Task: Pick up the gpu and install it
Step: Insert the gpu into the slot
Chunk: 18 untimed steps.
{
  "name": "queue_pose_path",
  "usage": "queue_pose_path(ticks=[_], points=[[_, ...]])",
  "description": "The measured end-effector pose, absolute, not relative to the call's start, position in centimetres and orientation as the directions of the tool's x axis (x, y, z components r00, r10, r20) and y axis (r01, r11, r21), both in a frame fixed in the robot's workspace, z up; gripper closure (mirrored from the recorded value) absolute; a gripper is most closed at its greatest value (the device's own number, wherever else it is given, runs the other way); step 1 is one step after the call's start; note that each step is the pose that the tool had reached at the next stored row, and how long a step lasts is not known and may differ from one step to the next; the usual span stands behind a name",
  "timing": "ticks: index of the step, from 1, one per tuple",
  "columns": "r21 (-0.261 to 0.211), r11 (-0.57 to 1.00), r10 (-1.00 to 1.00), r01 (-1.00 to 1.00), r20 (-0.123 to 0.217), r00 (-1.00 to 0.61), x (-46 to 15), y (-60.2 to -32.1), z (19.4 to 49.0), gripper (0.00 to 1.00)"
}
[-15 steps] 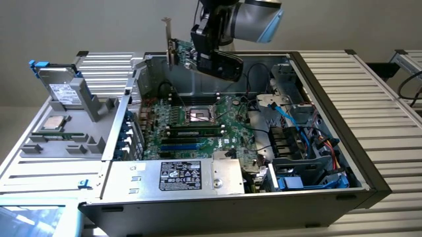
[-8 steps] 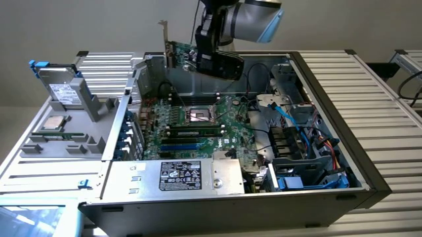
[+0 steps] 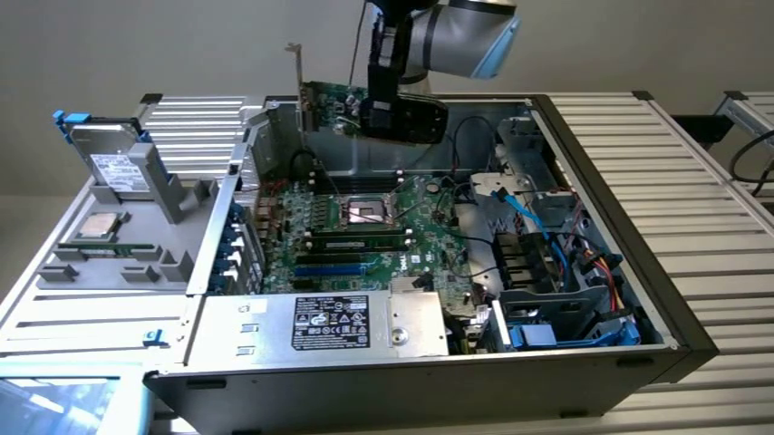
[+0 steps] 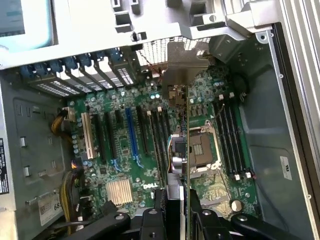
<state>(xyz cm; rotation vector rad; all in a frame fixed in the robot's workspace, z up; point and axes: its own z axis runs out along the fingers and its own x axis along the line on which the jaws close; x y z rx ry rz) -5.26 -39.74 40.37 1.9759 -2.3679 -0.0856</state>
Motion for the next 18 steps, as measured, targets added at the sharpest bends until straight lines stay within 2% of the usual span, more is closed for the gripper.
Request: queue_pose_path(ticks=[9,15,18], points=[[0.055,0.043,-0.999,-0.998,0.006,-0.042,-5.26,-39.73,40.36,0.72],[0.052,0.031,-1.0,-0.998,0.007,-0.031,-5.26,-39.74,40.37,0.72],[0.047,0.032,-0.999,-0.998,0.031,-0.031,-5.27,-39.74,40.36,0.72]])
